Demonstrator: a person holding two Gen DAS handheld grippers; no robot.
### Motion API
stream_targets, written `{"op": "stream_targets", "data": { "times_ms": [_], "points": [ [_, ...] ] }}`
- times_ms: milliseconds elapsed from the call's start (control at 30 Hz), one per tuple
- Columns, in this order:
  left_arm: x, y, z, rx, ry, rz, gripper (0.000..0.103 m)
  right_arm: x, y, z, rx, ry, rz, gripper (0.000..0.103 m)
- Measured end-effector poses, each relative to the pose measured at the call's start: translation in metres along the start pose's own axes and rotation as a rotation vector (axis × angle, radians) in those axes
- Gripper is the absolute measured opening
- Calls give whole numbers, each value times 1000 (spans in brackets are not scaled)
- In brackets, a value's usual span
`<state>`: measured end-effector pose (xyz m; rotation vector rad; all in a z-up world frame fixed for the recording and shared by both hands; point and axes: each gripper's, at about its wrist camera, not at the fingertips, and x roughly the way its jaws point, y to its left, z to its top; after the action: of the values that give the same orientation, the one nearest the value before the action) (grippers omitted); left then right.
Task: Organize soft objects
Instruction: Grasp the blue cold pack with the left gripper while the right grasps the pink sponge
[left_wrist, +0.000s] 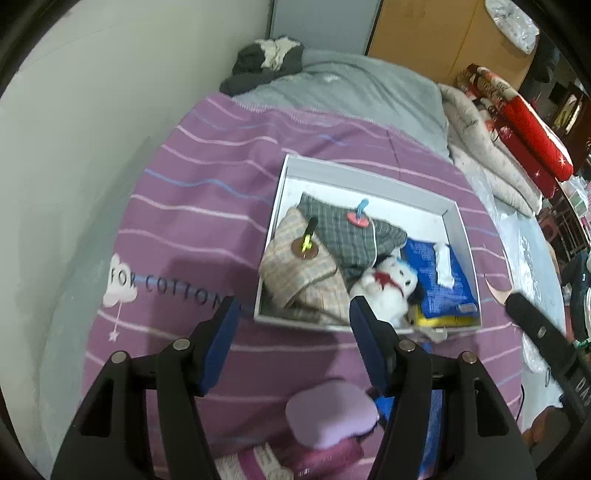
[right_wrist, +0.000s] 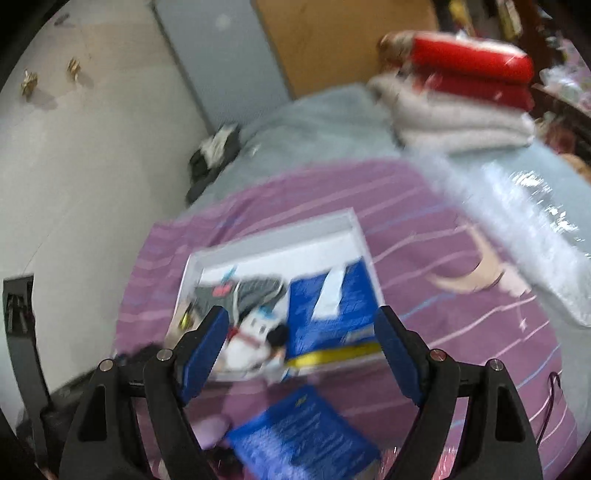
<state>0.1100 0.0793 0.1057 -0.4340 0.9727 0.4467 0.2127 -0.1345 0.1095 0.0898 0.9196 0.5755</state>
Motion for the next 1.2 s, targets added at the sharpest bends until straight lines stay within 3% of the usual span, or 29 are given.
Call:
{"op": "stream_targets", "data": {
  "times_ms": [167,367,567,867,1067,1200],
  "points": [
    [-6,-3,-5,35,70,22,63,2,-11,-13,31,195,15,81],
    [-18,-14,-8,101,53,63,63,-3,-43,-32,119,351,-135,81],
    [-18,-28,-10,148,72,21,63,4,-62,-46,196,488,-180,82],
    [-21,-39,-12,173,69,1,63,-3,-87,-73,250,560,-210,82],
    [-18,-47,-14,184,99,-87,63,2,-91,-88,290,583,-177,82],
    [-9,-53,-18,204,125,-107,63,6,-88,-94,290,578,-185,82]
  ]
}}
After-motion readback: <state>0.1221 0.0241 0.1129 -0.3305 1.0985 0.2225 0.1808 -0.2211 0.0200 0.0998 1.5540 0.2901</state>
